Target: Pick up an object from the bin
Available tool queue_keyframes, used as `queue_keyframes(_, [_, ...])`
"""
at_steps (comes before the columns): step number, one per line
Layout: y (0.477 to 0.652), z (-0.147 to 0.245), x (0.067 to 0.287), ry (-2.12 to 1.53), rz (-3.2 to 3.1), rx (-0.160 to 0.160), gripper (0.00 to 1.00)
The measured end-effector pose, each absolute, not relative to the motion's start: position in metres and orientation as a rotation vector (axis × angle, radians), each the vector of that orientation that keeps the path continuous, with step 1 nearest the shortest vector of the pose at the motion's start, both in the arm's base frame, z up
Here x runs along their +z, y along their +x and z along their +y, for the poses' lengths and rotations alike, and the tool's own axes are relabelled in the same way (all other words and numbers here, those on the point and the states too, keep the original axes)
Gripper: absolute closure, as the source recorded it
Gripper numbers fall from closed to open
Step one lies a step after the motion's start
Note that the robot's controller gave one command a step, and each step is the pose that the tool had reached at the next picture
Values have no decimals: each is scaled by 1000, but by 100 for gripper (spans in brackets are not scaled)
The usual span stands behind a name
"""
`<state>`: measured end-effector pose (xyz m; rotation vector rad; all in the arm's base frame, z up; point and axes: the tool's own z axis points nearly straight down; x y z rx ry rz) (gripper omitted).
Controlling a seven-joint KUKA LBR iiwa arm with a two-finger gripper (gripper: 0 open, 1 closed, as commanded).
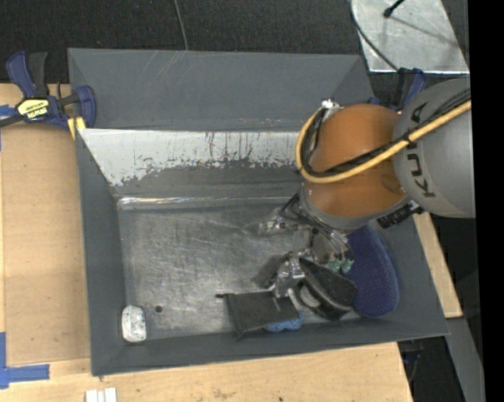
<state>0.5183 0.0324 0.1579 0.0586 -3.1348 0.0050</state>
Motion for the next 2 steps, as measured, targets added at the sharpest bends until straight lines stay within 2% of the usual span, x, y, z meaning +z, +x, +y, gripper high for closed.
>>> queue_keyframes(1, [552, -65, 125, 61, -3147, 5, 0])
queue_keyframes(2, [507, -22, 143, -196, -3136, -2, 0])
